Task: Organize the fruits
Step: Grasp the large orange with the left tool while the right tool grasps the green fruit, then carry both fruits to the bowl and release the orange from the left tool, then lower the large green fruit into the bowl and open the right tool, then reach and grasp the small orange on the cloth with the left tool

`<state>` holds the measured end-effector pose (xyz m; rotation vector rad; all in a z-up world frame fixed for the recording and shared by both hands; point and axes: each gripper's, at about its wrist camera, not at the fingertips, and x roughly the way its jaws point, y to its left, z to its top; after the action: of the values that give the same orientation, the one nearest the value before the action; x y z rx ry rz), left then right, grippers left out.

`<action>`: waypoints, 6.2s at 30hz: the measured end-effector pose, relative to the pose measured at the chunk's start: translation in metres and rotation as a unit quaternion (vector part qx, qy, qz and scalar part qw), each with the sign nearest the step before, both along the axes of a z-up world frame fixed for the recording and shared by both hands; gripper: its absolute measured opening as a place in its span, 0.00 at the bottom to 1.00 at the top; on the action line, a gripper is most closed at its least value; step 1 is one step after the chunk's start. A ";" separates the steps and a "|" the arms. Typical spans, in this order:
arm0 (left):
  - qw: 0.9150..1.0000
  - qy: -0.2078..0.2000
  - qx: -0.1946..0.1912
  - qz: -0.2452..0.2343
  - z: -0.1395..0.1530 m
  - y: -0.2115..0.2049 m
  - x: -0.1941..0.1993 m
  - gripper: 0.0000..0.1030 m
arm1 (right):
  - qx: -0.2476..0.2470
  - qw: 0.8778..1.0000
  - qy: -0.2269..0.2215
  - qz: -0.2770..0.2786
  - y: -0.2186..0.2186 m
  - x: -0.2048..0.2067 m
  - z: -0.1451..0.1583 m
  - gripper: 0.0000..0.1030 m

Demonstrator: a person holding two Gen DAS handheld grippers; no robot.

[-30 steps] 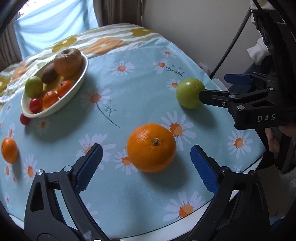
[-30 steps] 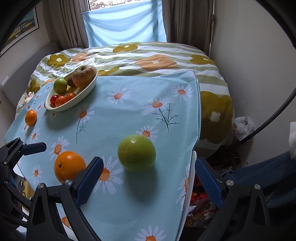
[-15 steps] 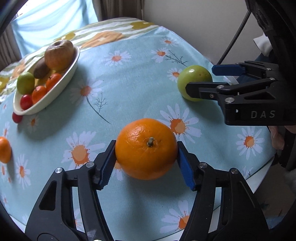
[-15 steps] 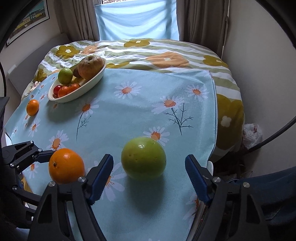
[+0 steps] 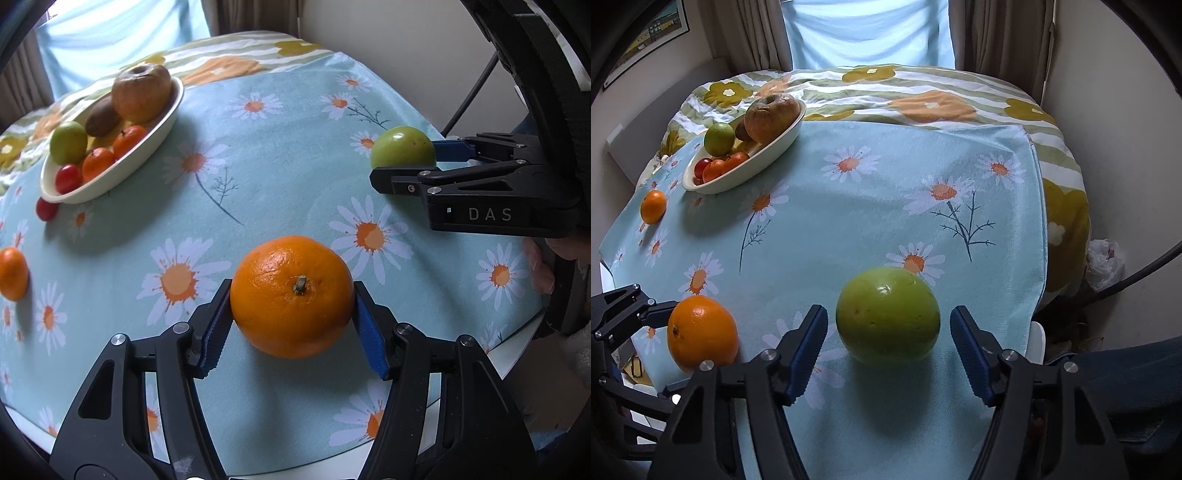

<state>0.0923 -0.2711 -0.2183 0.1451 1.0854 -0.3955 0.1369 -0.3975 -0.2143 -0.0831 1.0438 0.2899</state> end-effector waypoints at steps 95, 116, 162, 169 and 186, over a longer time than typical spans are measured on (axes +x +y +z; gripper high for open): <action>0.994 -0.081 -0.016 -0.067 0.072 0.150 0.194 1.00 | 0.030 0.989 -0.022 -0.147 0.130 0.076 0.083 0.48; 0.993 -0.093 0.000 0.069 0.102 0.226 0.134 1.00 | 0.037 0.999 -0.022 -0.024 0.171 0.091 0.083 0.48; 0.975 -0.120 0.022 0.186 0.139 0.271 0.049 1.00 | 0.047 0.997 -0.041 0.043 0.176 0.071 0.114 1.00; 0.982 -0.112 0.022 0.150 0.132 0.284 0.037 1.00 | 0.052 0.998 -0.034 0.027 0.188 0.049 0.113 1.00; 0.998 -0.052 0.015 -0.017 0.054 0.308 0.074 1.00 | 0.034 0.994 0.012 -0.099 0.244 0.030 0.062 1.00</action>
<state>0.1659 0.0370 -0.1648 0.2099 0.9874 -0.3978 0.1665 -0.1539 -0.1526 0.0854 1.0560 0.1458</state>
